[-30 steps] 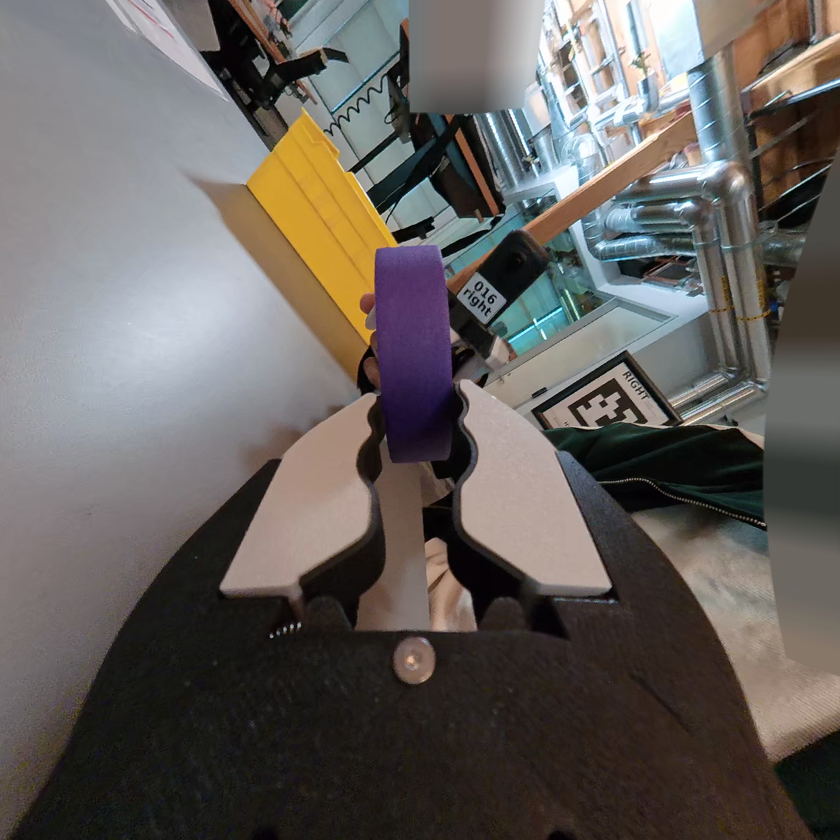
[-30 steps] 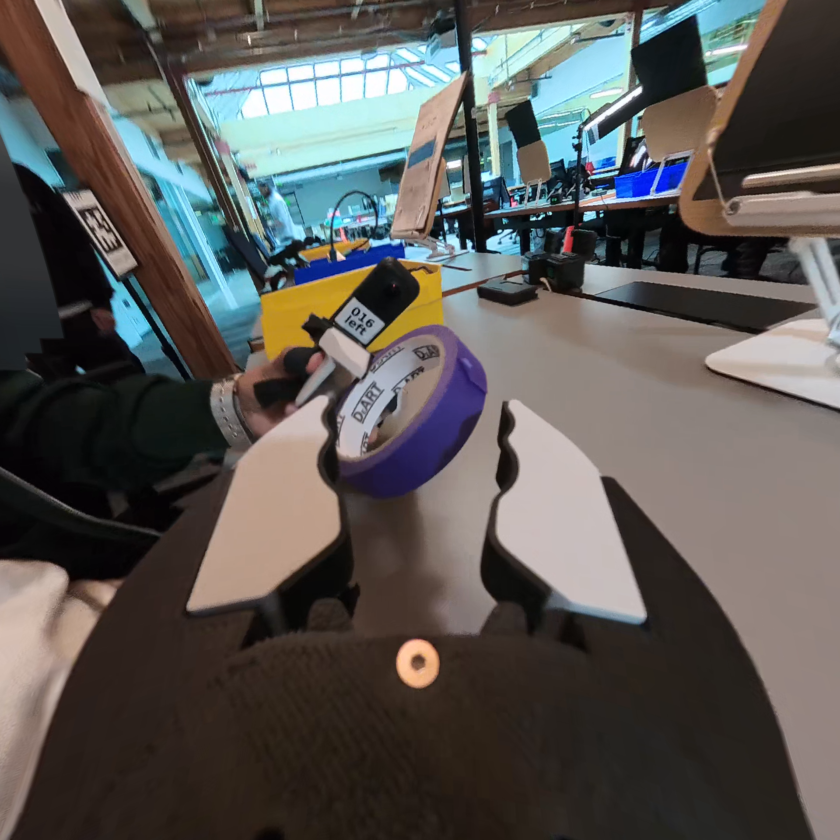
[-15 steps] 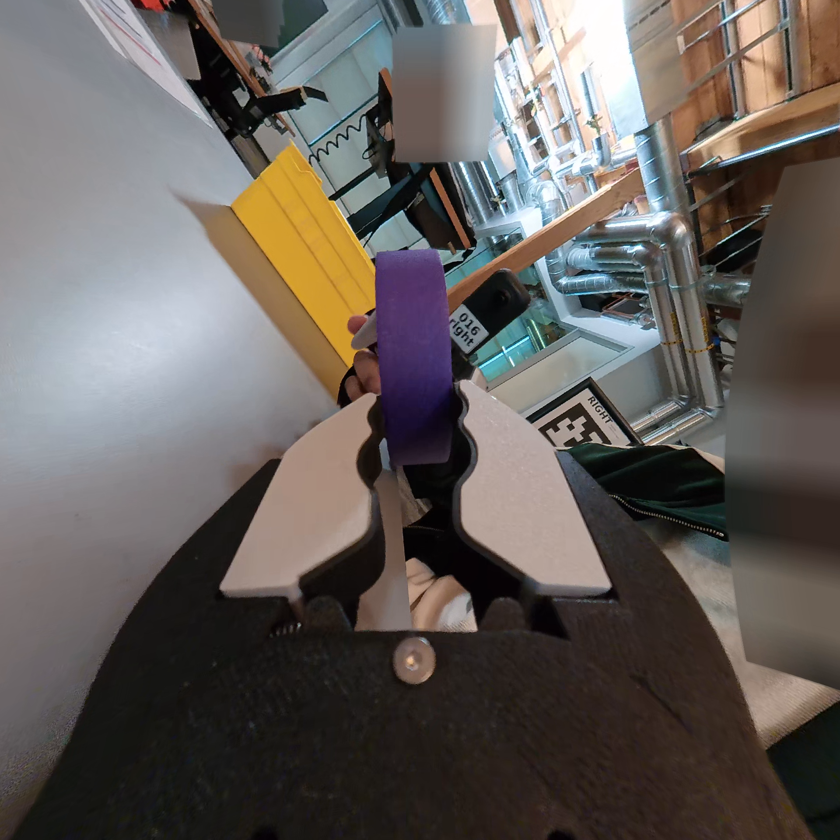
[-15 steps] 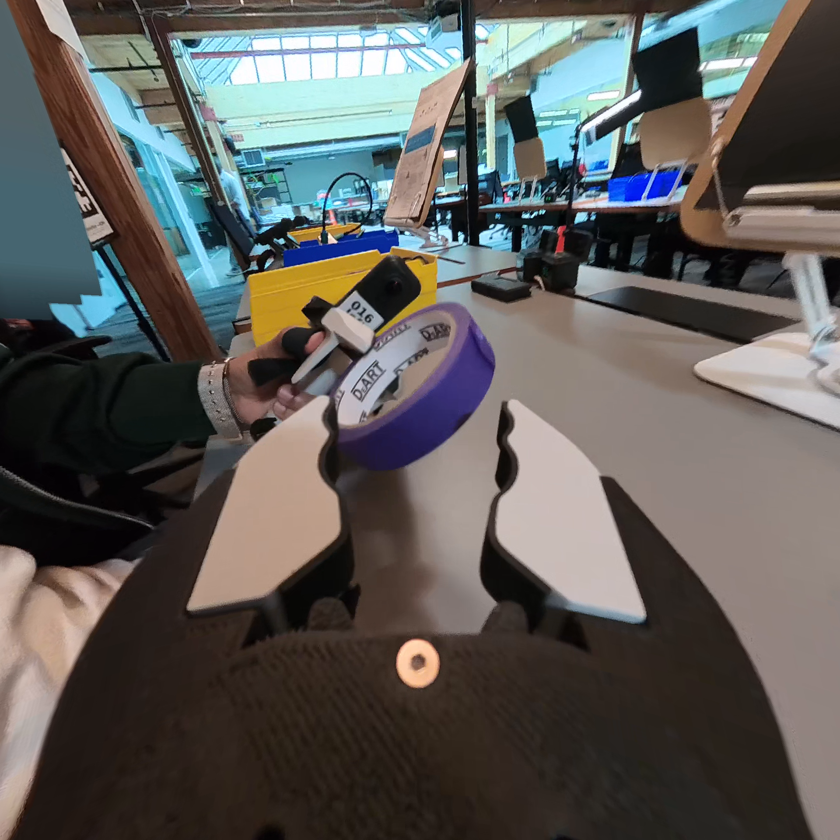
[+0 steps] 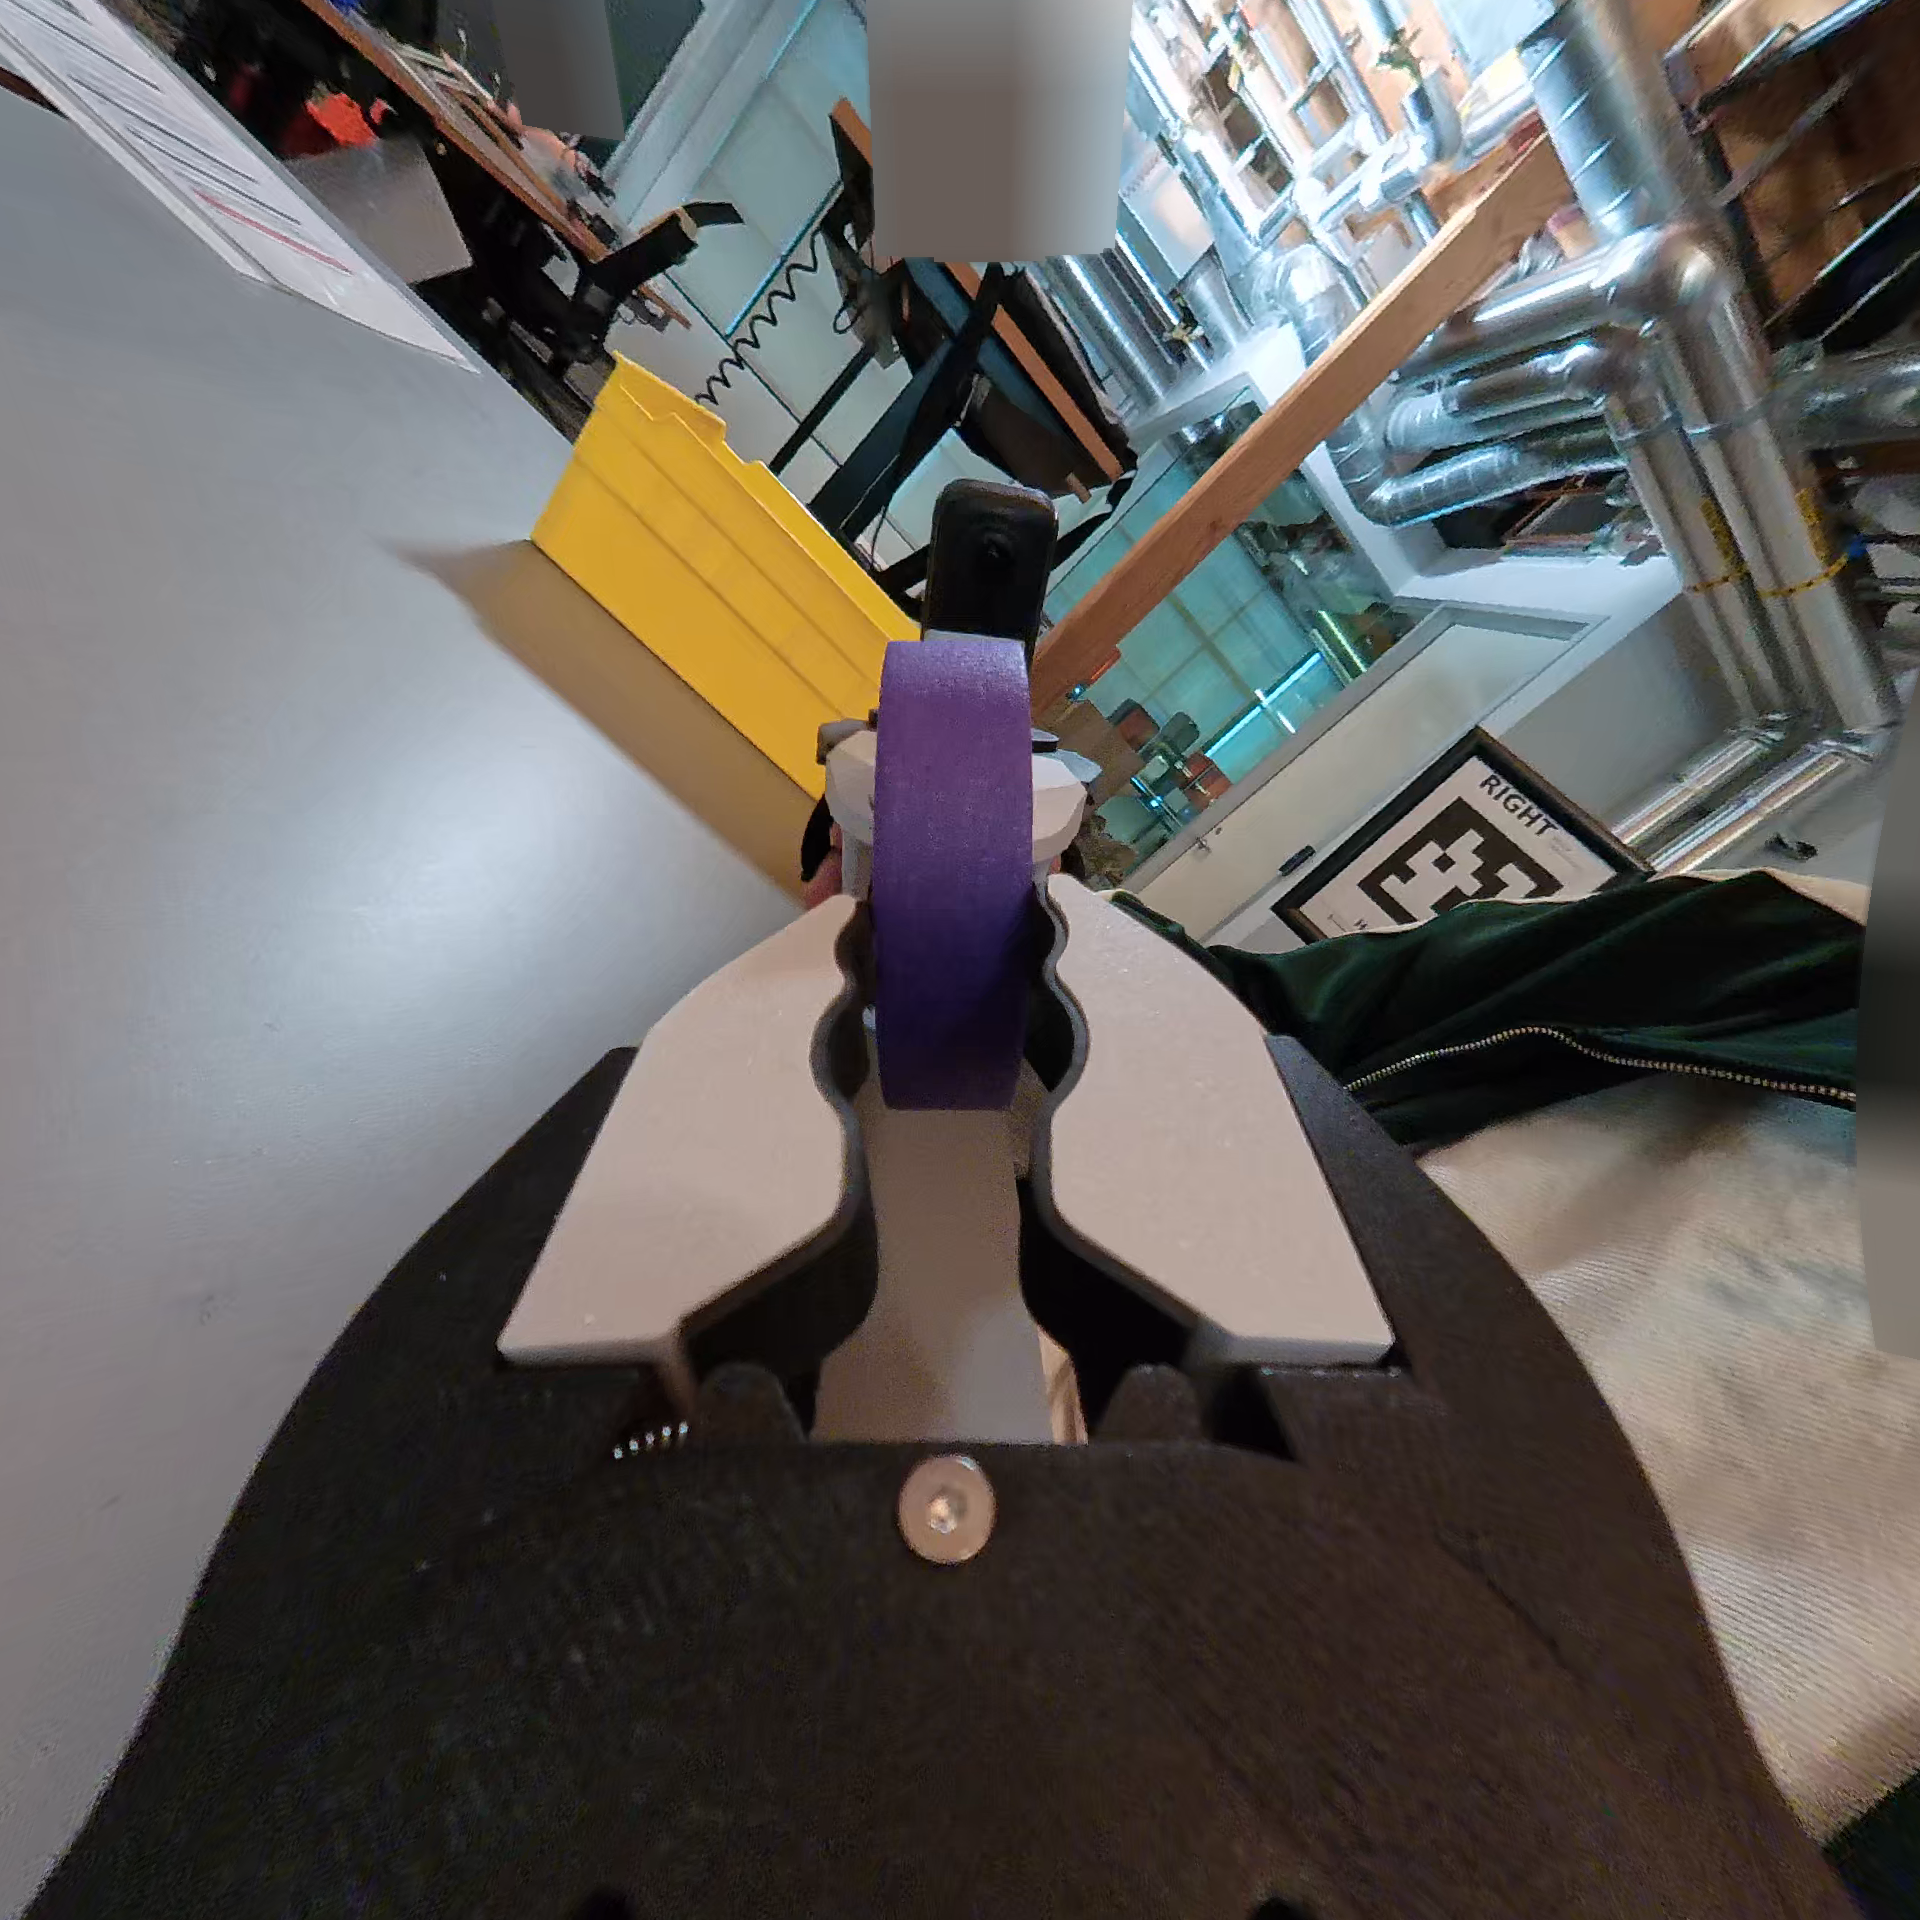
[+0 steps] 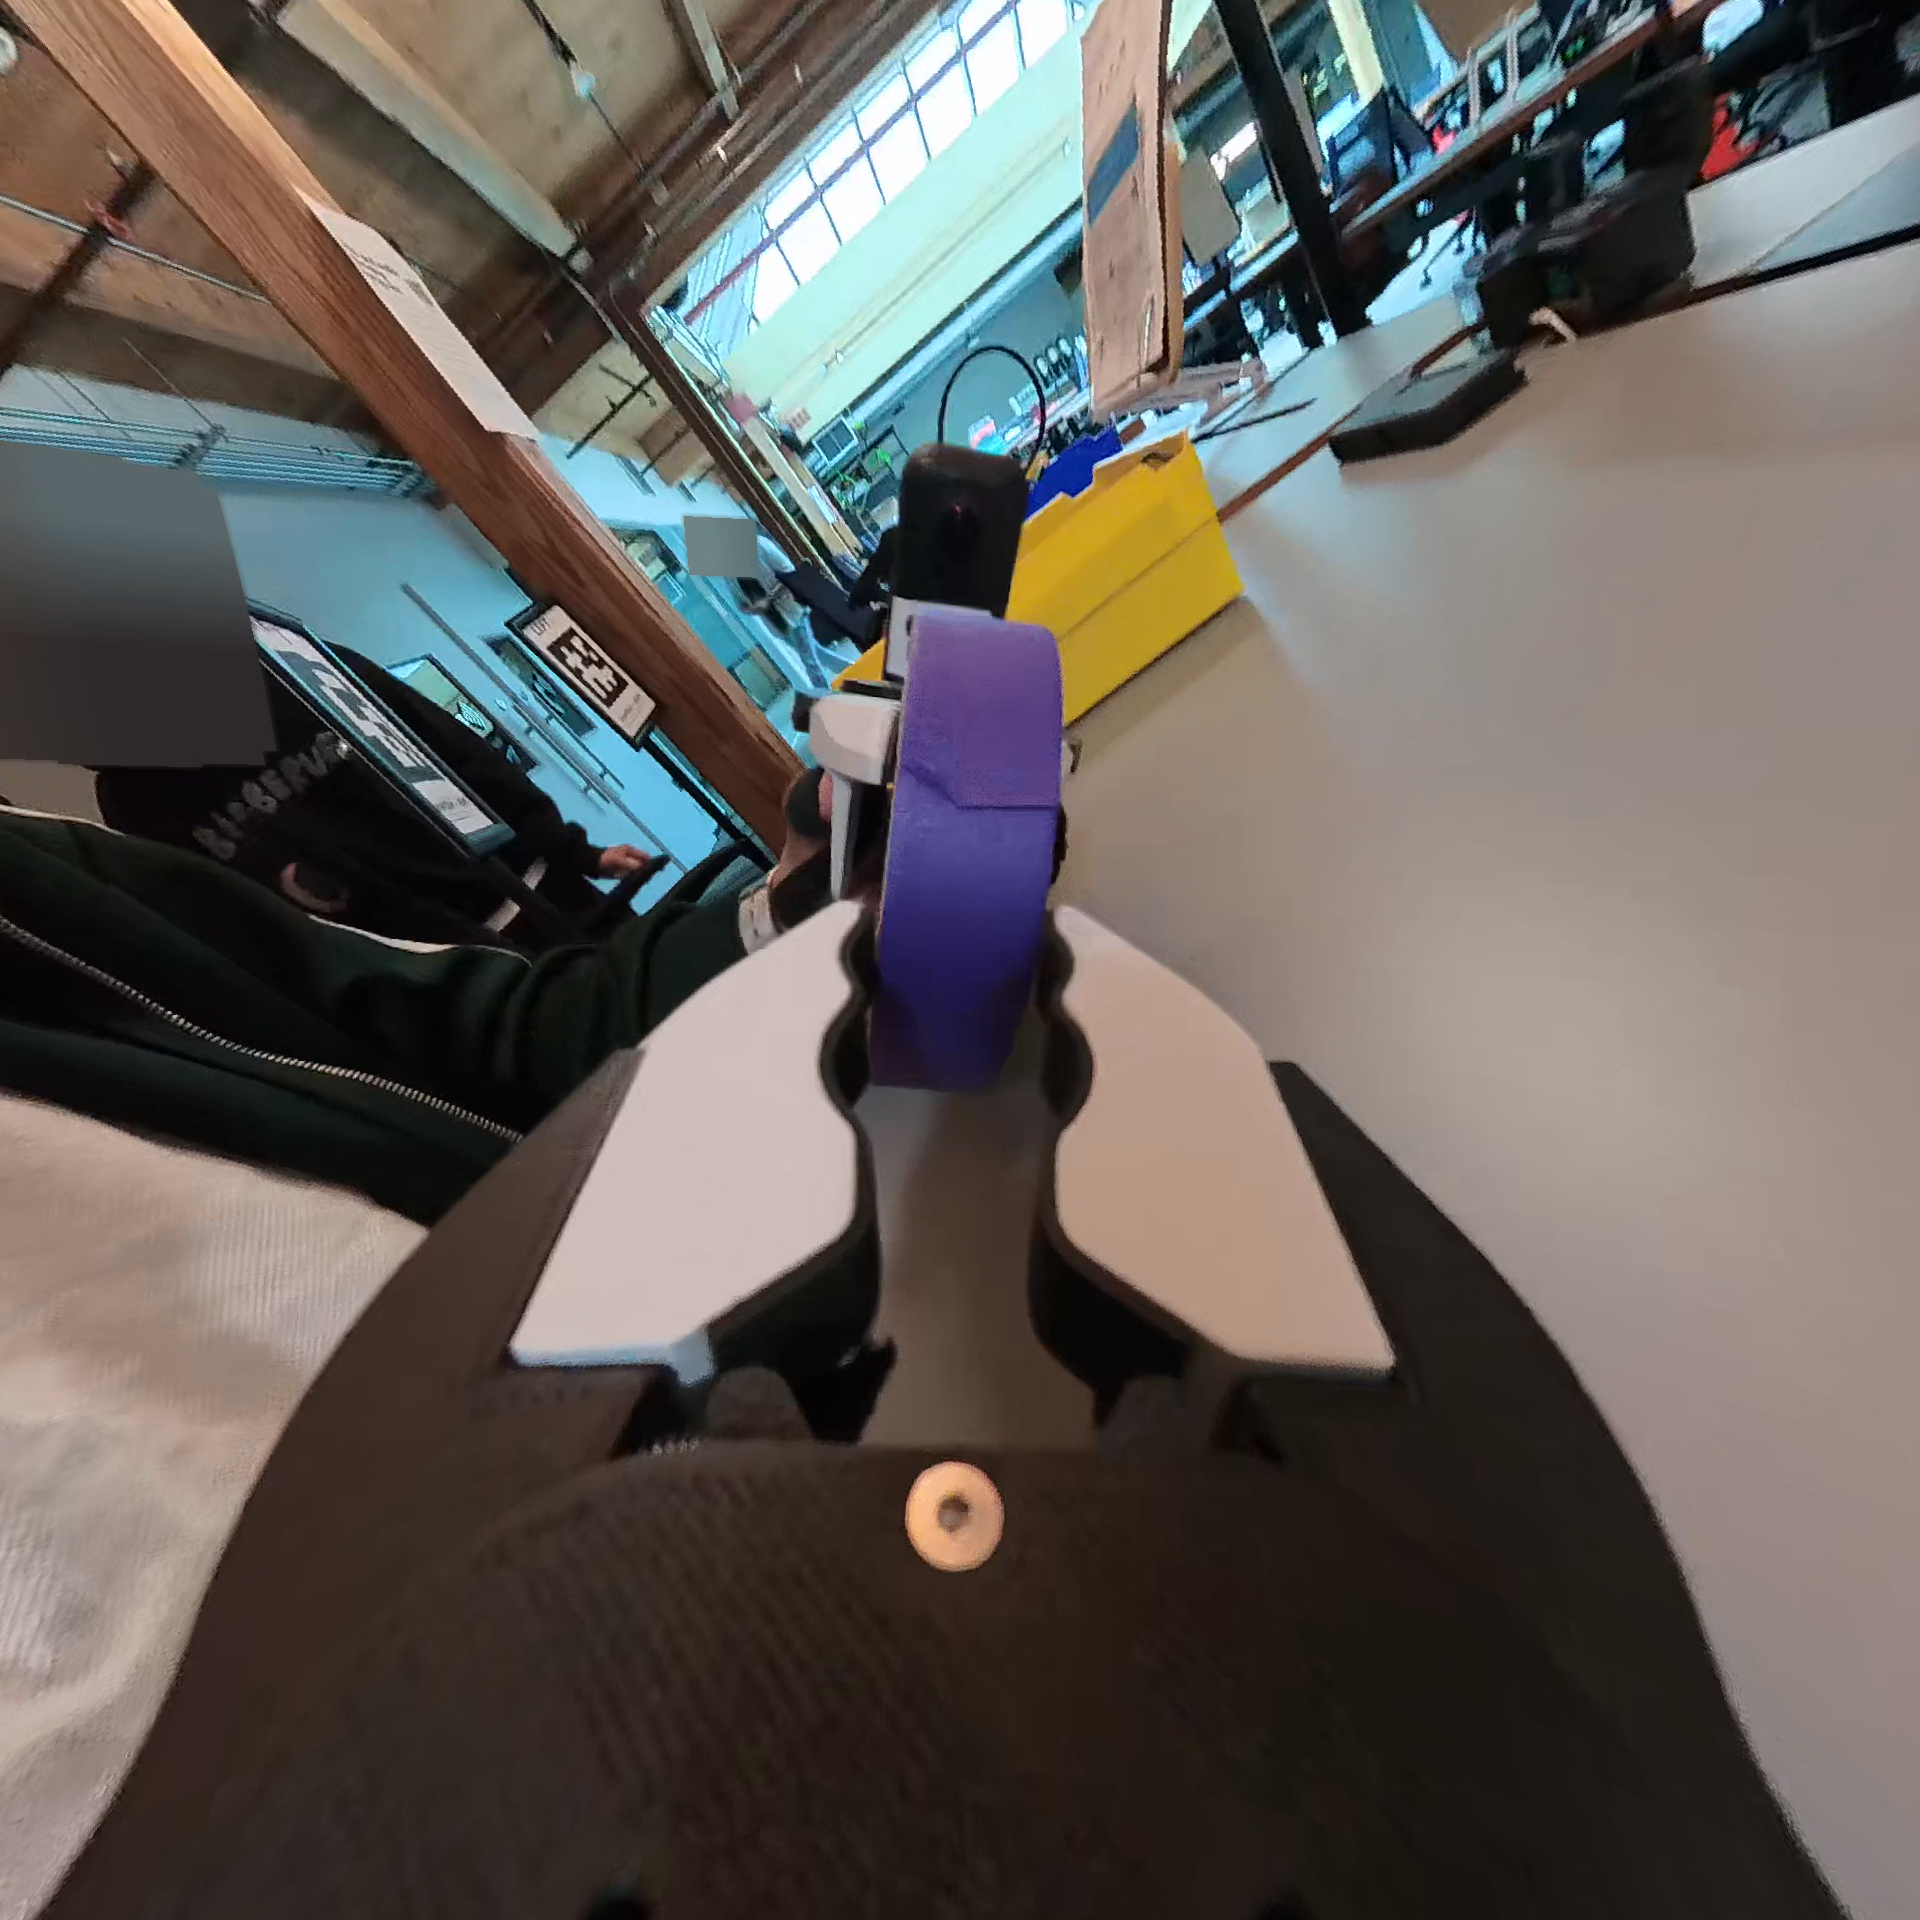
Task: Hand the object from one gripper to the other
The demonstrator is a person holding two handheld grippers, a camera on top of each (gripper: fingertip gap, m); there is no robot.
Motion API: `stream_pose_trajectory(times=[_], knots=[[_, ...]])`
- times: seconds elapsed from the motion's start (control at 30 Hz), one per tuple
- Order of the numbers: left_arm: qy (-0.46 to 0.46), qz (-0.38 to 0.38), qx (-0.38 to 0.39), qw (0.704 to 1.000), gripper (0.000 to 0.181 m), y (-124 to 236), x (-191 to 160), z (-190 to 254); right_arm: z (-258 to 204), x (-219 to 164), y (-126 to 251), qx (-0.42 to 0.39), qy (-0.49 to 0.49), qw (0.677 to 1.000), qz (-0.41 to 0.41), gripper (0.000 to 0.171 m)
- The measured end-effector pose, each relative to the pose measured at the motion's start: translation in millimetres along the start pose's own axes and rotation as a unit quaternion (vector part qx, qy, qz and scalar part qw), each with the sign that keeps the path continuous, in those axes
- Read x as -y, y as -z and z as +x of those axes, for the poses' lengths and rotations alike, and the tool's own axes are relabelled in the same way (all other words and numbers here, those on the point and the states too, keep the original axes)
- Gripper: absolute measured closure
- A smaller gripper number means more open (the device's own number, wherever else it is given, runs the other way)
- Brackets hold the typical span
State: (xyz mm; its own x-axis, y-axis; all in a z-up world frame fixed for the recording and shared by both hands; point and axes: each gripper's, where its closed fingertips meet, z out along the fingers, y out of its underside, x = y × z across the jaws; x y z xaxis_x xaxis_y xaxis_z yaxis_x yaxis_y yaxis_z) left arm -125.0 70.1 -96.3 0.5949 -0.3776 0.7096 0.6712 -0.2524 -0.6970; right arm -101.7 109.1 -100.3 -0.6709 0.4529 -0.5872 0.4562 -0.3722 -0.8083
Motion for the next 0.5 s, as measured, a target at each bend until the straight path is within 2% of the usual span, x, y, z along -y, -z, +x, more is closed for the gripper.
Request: stream_pose_trajectory(times=[0.33, 0.43, 0.5], knots=[[-0.020, 0.028, -0.009, 0.999, 0.153, -1.7, 5.3, 3.8, -4.5, 6.8, 1.1, -0.001, -0.009, 1.000, 0.011, 0.143], [-0.016, 0.042, -0.011, 0.999, 0.130, -3.2, 7.9, 4.0, -3.7, 11.4, 4.4, -0.001, -0.015, 1.000, 0.026, 0.143], [-0.015, 0.050, -0.003, 0.999, 0.128, -1.6, 9.9, 0.9, -3.5, 17.2, 8.3, 0.006, -0.029, 0.999, 0.045, 0.143]])
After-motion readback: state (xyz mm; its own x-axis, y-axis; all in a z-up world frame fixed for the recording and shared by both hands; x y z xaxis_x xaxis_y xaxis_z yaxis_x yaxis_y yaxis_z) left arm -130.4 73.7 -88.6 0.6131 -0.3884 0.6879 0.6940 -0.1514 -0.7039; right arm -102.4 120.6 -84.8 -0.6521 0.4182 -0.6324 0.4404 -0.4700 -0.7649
